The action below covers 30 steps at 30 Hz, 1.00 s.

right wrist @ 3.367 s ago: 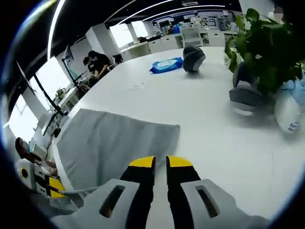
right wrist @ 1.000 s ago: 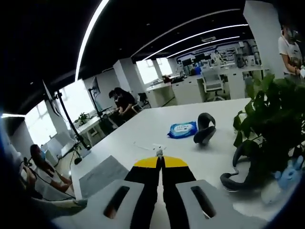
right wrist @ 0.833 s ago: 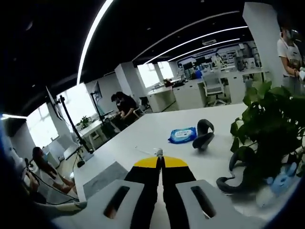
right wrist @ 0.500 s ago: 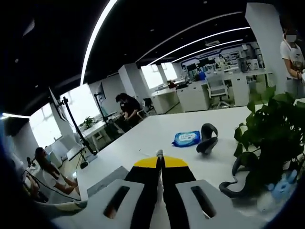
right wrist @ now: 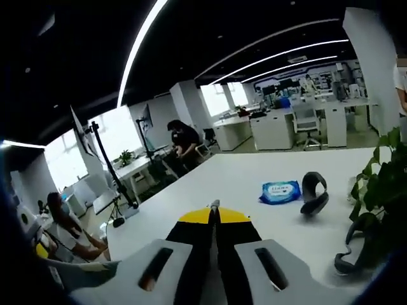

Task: Fold the towel on the table until its edges align and the towel forms a compact rectangular stack.

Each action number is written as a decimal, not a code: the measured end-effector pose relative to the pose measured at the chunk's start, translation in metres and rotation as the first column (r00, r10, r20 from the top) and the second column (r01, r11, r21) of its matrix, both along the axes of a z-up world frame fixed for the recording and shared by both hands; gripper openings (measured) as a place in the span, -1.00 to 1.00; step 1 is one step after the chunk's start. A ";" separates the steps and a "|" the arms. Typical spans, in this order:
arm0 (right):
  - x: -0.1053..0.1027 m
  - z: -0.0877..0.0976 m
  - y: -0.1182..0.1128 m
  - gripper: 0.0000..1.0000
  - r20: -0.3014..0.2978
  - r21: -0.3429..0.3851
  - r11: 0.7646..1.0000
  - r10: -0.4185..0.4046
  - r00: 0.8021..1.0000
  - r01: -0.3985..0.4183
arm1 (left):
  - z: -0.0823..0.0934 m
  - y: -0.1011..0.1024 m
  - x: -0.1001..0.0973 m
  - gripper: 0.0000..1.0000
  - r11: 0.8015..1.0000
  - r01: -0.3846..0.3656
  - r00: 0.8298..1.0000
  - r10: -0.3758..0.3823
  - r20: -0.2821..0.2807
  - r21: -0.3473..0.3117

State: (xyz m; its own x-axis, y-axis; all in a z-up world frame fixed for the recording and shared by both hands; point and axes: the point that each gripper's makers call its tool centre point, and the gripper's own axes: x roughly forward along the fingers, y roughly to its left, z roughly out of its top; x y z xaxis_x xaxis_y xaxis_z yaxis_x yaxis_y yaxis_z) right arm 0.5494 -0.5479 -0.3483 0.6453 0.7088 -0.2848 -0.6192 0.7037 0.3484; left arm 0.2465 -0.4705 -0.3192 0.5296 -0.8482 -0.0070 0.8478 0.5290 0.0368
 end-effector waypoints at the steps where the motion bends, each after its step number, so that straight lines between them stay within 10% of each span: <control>1: 0.000 -0.002 0.003 -1.00 -0.021 0.012 1.000 -0.010 1.000 0.011 | -0.003 0.006 0.000 -0.95 1.000 -0.001 1.000 0.001 0.007 0.019; 18: -0.004 -0.032 0.105 -1.00 -0.087 -0.014 0.999 0.036 0.996 -0.038 | -0.048 0.105 -0.003 -0.94 0.996 -0.079 0.991 0.074 -0.108 -0.037; 26: -0.015 -0.064 0.128 -1.00 -0.147 -0.033 0.994 0.101 0.984 -0.107 | -0.109 0.145 -0.001 -0.94 0.965 -0.225 0.957 0.245 -0.157 0.135; 30: -0.012 -0.071 0.134 -1.00 -0.173 0.004 0.994 0.109 0.979 -0.110 | -0.122 0.164 0.001 -0.94 0.942 -0.314 0.919 0.333 -0.212 0.119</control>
State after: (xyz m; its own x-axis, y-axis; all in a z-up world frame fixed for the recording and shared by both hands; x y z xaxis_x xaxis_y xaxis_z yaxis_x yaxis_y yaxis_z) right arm 0.5371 -0.4137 -0.4191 0.5051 0.7705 -0.3889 -0.6235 0.6373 0.4529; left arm 0.2479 -0.3067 -0.4413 0.7513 -0.6220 -0.2205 0.6214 0.7793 -0.0811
